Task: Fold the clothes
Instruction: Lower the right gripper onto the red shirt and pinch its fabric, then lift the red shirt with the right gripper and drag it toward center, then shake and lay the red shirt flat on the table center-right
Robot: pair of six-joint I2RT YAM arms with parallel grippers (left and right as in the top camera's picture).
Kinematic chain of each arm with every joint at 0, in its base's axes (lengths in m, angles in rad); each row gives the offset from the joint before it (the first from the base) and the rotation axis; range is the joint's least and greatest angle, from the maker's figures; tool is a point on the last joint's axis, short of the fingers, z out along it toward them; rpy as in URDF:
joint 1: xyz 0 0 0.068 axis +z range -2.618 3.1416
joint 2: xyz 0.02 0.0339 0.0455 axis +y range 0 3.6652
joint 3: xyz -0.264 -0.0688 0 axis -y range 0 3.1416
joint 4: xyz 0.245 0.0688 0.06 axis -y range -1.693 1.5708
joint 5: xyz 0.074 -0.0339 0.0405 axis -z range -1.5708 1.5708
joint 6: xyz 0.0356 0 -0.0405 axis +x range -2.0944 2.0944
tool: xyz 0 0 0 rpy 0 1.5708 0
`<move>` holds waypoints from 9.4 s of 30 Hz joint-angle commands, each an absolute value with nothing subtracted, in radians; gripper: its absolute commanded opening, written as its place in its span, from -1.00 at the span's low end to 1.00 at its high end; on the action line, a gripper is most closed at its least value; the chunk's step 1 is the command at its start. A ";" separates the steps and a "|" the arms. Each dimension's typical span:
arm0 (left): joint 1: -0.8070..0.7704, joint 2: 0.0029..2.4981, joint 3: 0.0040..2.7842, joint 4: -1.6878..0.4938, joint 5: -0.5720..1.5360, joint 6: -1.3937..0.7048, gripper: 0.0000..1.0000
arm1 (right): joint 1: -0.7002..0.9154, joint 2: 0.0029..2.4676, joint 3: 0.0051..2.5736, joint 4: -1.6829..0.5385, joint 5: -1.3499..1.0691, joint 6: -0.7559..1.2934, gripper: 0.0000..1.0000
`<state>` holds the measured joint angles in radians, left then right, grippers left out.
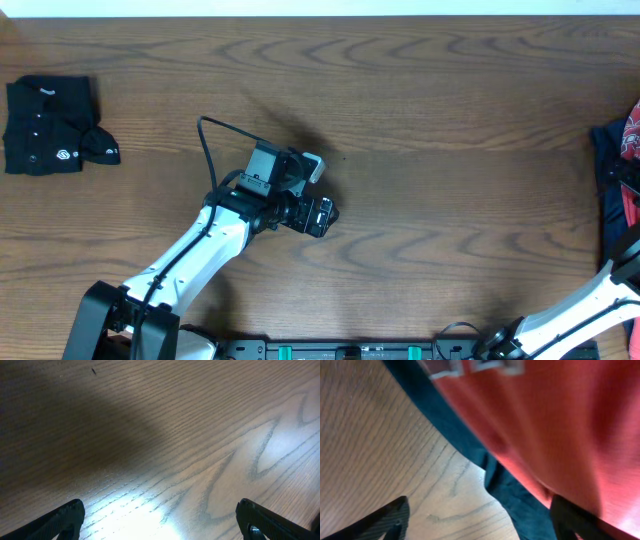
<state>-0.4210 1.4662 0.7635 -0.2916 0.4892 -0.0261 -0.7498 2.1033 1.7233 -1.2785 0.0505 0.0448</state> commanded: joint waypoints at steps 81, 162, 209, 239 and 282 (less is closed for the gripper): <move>-0.423 1.470 0.782 -0.279 0.477 -0.019 0.96 | -0.969 1.657 1.238 -0.945 -0.034 0.061 0.47; -0.423 1.470 0.782 -0.275 0.455 -0.009 0.96 | -0.955 1.793 1.328 -0.922 -0.095 0.086 -0.98; -0.423 1.470 0.782 -0.275 0.455 -0.013 0.96 | -0.047 1.647 1.702 -1.238 0.044 0.073 -0.97; -0.421 1.470 0.782 -0.274 0.455 -0.013 0.96 | 0.016 1.576 2.162 -1.450 -0.019 0.043 -0.97; 0.041 1.308 0.782 -0.355 0.455 -0.058 0.96 | 0.517 1.740 2.243 -1.232 0.038 0.126 -0.98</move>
